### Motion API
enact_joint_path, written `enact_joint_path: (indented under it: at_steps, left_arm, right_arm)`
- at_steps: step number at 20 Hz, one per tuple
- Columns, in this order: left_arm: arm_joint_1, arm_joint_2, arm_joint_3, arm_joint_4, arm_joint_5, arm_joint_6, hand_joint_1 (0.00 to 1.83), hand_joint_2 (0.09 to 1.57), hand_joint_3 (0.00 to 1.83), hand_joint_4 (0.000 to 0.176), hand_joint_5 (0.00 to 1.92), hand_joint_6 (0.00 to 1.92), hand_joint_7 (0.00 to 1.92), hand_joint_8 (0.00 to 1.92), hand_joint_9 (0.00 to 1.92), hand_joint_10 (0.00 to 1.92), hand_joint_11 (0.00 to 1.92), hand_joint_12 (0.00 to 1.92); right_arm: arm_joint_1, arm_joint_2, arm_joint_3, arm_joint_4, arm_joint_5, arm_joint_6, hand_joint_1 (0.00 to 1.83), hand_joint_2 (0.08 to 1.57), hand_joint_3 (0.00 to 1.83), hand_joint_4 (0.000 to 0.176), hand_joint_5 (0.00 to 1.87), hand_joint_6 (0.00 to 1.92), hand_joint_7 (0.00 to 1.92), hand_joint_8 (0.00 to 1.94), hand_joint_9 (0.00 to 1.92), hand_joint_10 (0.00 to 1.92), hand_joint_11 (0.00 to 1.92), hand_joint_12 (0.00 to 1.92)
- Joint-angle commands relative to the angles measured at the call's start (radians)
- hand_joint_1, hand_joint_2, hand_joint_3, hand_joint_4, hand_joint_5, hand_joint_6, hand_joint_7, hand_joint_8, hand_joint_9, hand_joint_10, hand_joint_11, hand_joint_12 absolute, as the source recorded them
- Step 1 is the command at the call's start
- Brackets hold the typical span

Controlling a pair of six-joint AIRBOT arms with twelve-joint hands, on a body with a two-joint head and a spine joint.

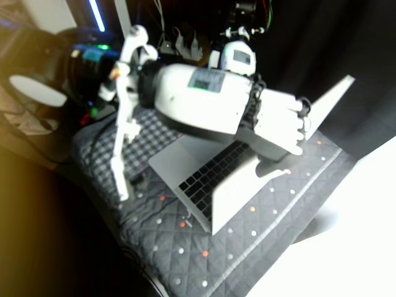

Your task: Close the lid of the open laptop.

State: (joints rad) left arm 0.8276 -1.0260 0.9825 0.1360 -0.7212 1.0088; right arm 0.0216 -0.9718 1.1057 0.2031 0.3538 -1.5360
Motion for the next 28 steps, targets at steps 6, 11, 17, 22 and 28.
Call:
enact_joint_path:
  at_steps: [6,11,17,22,28]
  left_arm:
    - [0.004,0.015,-0.013,-0.032,-0.053,-0.012,0.29,1.47,0.00,0.000,0.15,0.00,0.13,0.00,0.12,0.00,0.00,0.30]
    - [0.031,0.044,-0.026,-0.088,-0.091,0.004,0.36,1.44,0.01,0.011,0.16,0.00,0.14,0.00,0.10,0.00,0.00,0.10]
    - [0.035,0.045,-0.026,-0.097,-0.092,0.013,0.45,1.40,0.00,0.019,0.17,0.01,0.13,0.00,0.08,0.01,0.00,0.16]
    - [0.035,0.044,-0.024,-0.097,-0.089,0.013,0.44,1.41,0.00,0.013,0.18,0.00,0.14,0.00,0.09,0.01,0.00,0.12]
    - [0.038,0.031,-0.014,-0.095,-0.076,0.013,0.39,1.41,0.00,0.025,0.16,0.00,0.12,0.00,0.08,0.00,0.00,0.12]
  right_arm:
    - [-0.010,0.104,-0.131,-0.344,0.102,0.259,0.57,1.25,0.00,0.000,0.07,1.91,0.21,1.75,0.28,1.92,0.45,1.92]
    - [-0.070,0.133,-0.150,-0.642,0.150,0.615,0.34,1.27,0.00,0.000,0.04,1.70,0.13,1.52,0.12,1.78,0.26,1.92]
    - [-0.078,0.140,-0.151,-0.648,0.163,0.615,0.30,1.31,0.00,0.000,0.00,1.62,0.00,1.38,0.02,1.75,0.41,1.92]
    - [-0.077,0.137,-0.134,-0.642,0.181,0.614,0.42,1.25,0.00,0.000,0.00,0.40,0.00,0.80,0.00,1.06,0.00,1.92]
    - [-0.054,0.110,-0.103,-0.454,0.161,0.405,0.38,1.29,0.00,0.000,0.00,0.00,0.00,0.00,0.00,0.00,0.00,1.92]
